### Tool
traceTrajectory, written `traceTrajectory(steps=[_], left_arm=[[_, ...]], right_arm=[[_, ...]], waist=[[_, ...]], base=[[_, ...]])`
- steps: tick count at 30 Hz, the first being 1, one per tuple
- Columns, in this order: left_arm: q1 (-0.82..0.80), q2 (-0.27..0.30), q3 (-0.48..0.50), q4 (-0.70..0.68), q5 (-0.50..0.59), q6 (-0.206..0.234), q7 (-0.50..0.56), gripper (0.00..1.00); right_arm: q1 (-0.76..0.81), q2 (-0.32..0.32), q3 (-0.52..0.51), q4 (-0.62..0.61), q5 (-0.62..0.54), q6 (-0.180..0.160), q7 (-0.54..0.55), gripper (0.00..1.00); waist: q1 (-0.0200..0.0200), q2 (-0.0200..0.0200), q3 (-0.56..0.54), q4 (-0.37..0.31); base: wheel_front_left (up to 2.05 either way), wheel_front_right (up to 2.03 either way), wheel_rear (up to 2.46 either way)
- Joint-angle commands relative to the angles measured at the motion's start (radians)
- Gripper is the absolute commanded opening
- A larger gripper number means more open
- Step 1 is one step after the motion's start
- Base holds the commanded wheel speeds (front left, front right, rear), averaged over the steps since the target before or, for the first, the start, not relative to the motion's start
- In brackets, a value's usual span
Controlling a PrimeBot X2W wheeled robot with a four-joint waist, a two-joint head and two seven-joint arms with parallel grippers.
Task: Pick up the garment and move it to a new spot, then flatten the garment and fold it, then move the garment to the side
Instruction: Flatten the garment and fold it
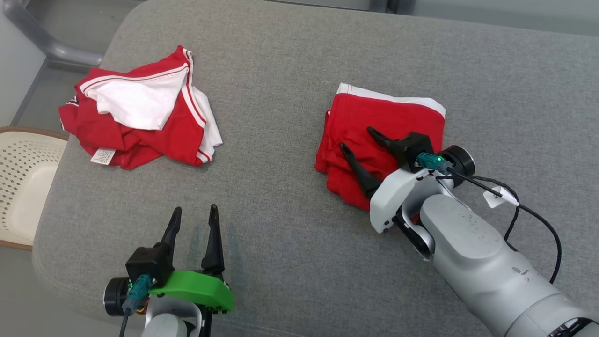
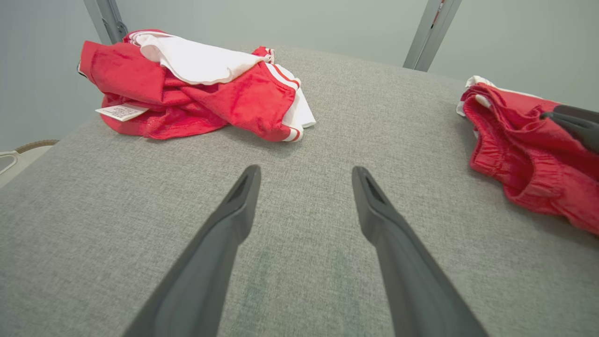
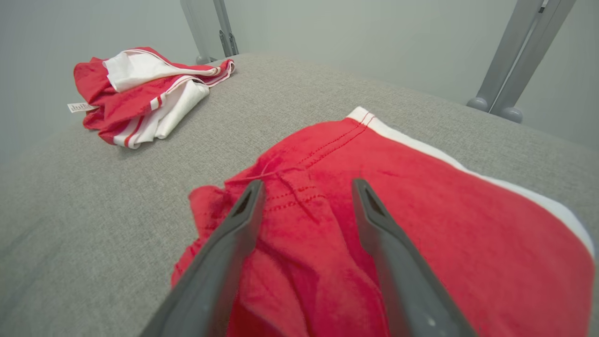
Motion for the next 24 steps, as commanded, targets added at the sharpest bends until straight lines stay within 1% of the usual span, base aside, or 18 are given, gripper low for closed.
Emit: traceTrajectory(steps=[1, 2, 3, 15, 19, 24], left_arm=[[-0.022, 0.003, -0.002, -0.007, -0.010, 0.005, 0.000, 1.00], [-0.024, 0.003, -0.003, -0.009, -0.011, 0.007, 0.000, 1.00], [-0.025, 0.003, -0.004, -0.010, -0.012, 0.006, 0.000, 1.00], [-0.020, 0.003, -0.007, -0.014, -0.024, 0.004, 0.000, 1.00], [-0.009, 0.003, -0.008, -0.016, -0.022, 0.002, 0.000, 1.00], [-0.002, 0.003, -0.003, -0.009, -0.022, 0.000, 0.000, 1.00]], right_arm=[[-0.014, -0.008, 0.006, 0.002, 0.008, -0.001, -0.003, 0.67], [-0.018, -0.010, 0.015, -0.001, 0.008, -0.001, -0.003, 0.20], [-0.019, -0.009, 0.020, -0.006, 0.013, -0.001, -0.003, 0.00], [0.023, -0.023, 0.078, -0.120, 0.068, -0.001, -0.003, 0.00], [0.062, -0.019, 0.131, -0.167, 0.095, -0.001, -0.003, 0.00], [0.101, -0.021, 0.203, -0.153, 0.122, -0.001, -0.003, 0.00]], waist=[[0.0000, 0.0000, 0.011, 0.008], [0.0000, 0.0000, 0.013, 0.009], [0.0000, 0.0000, 0.014, 0.009], [0.0000, 0.0000, 0.004, 0.017], [0.0000, 0.0000, -0.004, 0.020], [0.0000, 0.0000, -0.013, 0.019]], base=[[0.00, 0.00, 0.00], [0.00, 0.00, 0.00], [0.00, 0.00, 0.00], [0.00, 0.00, 0.00], [0.00, 0.00, 0.00], [0.00, 0.00, 0.00]])
